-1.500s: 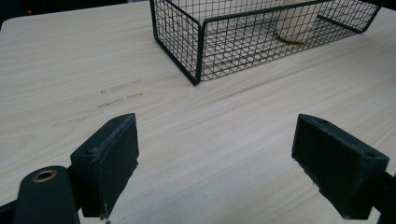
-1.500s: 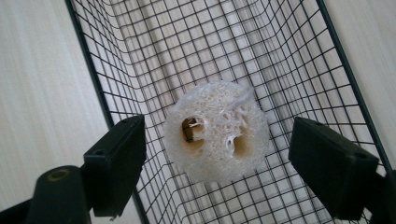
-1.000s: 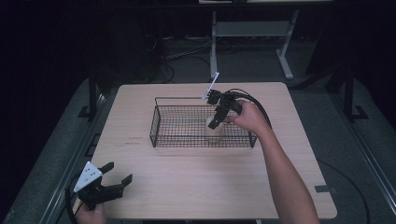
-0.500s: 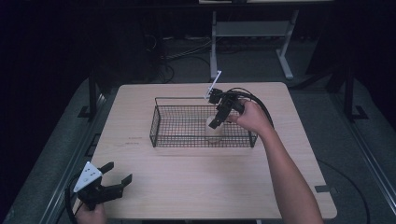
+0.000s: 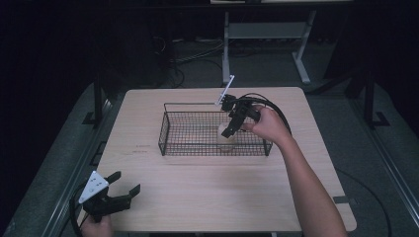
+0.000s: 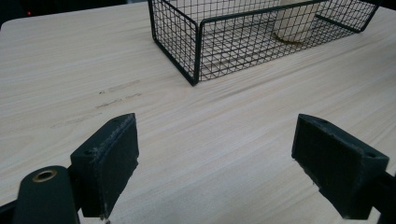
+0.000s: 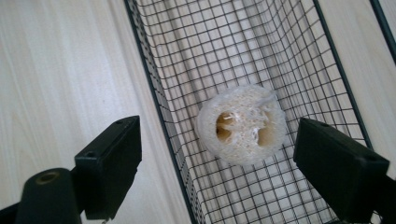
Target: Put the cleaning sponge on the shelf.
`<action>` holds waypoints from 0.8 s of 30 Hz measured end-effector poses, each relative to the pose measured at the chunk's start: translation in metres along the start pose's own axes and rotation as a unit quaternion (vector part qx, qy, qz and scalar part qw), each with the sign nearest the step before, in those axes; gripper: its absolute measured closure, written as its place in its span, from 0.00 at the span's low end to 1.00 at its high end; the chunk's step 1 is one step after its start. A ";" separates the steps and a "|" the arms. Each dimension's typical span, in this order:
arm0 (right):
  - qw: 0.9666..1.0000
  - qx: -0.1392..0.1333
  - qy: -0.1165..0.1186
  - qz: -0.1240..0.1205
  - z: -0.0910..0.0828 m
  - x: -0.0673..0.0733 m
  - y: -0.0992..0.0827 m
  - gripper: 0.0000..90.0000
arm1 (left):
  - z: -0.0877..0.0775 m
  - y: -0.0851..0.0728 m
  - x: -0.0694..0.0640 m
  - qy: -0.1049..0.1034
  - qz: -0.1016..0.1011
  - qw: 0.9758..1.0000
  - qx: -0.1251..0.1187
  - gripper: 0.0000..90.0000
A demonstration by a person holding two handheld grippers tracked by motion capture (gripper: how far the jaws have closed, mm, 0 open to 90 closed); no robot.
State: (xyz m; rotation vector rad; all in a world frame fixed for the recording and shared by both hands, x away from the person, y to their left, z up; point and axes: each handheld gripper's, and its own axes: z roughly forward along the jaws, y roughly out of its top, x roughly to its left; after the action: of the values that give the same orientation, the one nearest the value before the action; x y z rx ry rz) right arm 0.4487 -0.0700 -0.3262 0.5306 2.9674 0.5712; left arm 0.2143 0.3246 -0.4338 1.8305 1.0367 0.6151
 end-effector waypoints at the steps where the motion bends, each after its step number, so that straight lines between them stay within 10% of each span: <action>1: 1.000 0.000 0.001 -0.001 0.000 0.002 0.000 0.16 | 0.000 0.000 0.000 0.000 0.000 1.000 0.000 0.15; 24: 1.000 0.010 0.009 -0.026 -0.004 0.025 -0.007 0.17 | 0.000 0.000 0.000 -0.001 0.003 1.000 0.001 0.15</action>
State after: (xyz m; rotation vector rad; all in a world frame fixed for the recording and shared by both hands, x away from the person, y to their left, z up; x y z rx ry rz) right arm 0.4223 -0.0689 -0.3258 0.4519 2.9963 0.5454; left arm 0.2147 0.3245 -0.4337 1.8365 1.0319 0.6164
